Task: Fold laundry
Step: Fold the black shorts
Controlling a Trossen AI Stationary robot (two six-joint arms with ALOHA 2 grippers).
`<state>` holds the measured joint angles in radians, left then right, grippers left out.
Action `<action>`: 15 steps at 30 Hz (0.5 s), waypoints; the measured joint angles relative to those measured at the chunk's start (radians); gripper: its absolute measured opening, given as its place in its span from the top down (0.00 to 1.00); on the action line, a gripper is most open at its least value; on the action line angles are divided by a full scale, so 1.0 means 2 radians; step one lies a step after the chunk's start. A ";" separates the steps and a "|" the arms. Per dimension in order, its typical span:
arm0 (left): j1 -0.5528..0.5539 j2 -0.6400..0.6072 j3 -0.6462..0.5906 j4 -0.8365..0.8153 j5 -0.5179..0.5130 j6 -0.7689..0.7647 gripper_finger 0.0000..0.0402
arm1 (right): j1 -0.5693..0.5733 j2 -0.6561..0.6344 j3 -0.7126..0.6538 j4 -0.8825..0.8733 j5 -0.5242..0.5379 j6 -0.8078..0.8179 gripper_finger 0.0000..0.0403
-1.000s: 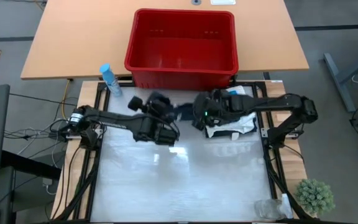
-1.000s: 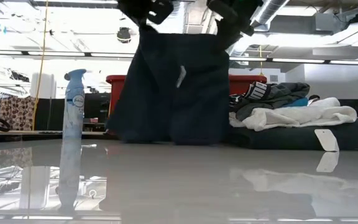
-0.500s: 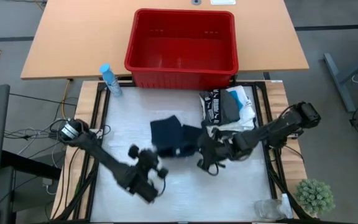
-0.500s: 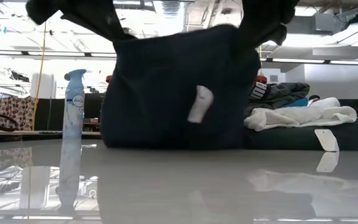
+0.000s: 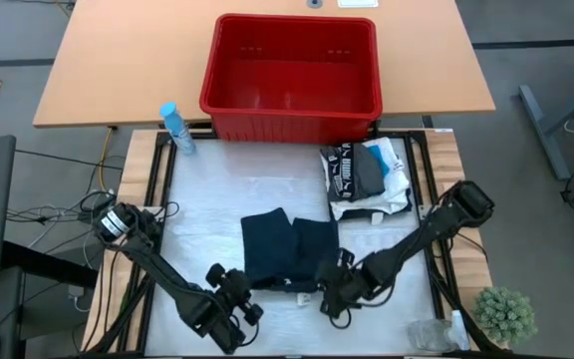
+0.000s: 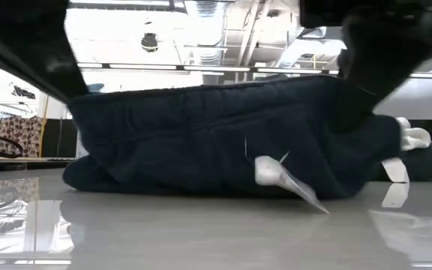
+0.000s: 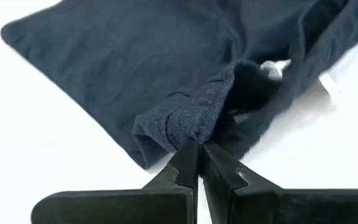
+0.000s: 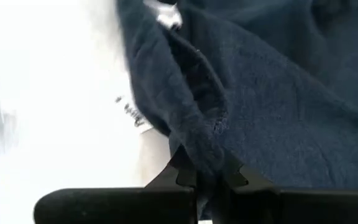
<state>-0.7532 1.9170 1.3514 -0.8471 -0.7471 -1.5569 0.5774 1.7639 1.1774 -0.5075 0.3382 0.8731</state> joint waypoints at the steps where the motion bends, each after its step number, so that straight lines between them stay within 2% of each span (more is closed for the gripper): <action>1: -0.005 0.001 0.000 -0.001 0.004 0.000 1.00 | 0.007 0.004 0.000 0.001 0.000 0.000 0.92; 4: -0.012 0.001 0.000 0.001 0.003 -0.005 1.00 | 0.020 0.012 0.001 0.006 -0.004 0.005 0.90; 9: -0.017 0.001 0.000 0.017 0.013 0.020 0.99 | 0.031 0.012 -0.002 0.043 -0.020 -0.044 0.84; 15: -0.018 0.001 0.000 0.046 0.048 0.075 0.90 | 0.036 0.011 0.001 0.053 -0.041 -0.073 0.71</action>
<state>-0.7891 1.9182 1.3518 -0.7553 -0.6520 -1.4078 0.6490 1.7866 1.1786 -0.4017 0.2558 0.7277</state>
